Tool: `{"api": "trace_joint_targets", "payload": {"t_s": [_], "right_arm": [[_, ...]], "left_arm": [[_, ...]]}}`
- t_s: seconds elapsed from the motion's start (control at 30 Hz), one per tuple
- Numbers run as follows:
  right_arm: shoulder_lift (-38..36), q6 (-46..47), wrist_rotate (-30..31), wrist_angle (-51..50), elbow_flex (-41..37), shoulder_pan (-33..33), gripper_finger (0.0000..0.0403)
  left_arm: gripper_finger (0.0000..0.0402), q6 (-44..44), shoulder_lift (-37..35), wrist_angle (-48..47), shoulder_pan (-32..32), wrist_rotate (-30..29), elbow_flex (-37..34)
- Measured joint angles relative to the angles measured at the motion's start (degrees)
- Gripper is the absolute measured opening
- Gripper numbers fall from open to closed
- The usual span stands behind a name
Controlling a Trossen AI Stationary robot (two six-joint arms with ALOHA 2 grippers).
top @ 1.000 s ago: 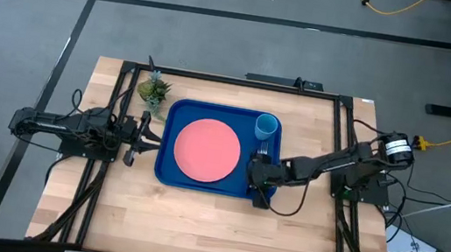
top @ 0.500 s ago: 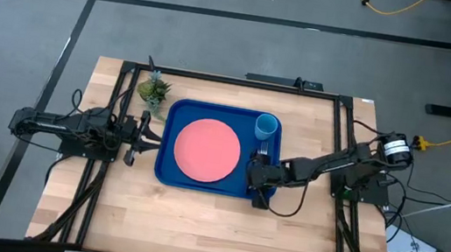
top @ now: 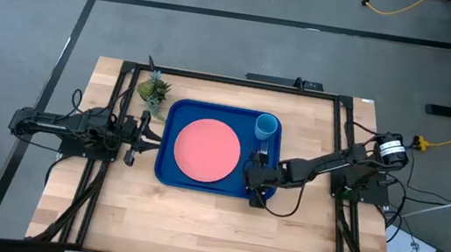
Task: Pick and place plate/cup/fork/spoon on tray
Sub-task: Put the black spoon on the left side of the brown fork on the blue tray
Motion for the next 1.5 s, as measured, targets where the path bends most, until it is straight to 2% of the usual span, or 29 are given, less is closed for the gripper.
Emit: {"api": "trace_joint_targets", "payload": {"t_s": [0.2,1.5], "right_arm": [[0.0,1.9,-0.3,-1.5,0.0,0.0,0.0031],[-1.0,4.6,-0.6,-5.9,0.0,1.2,0.0030]], "left_arm": [[0.0080,0.0,0.0,0.0,0.0,0.0,0.0],[0.0080,0.0,0.0,0.0,0.0,0.0,0.0]]}}
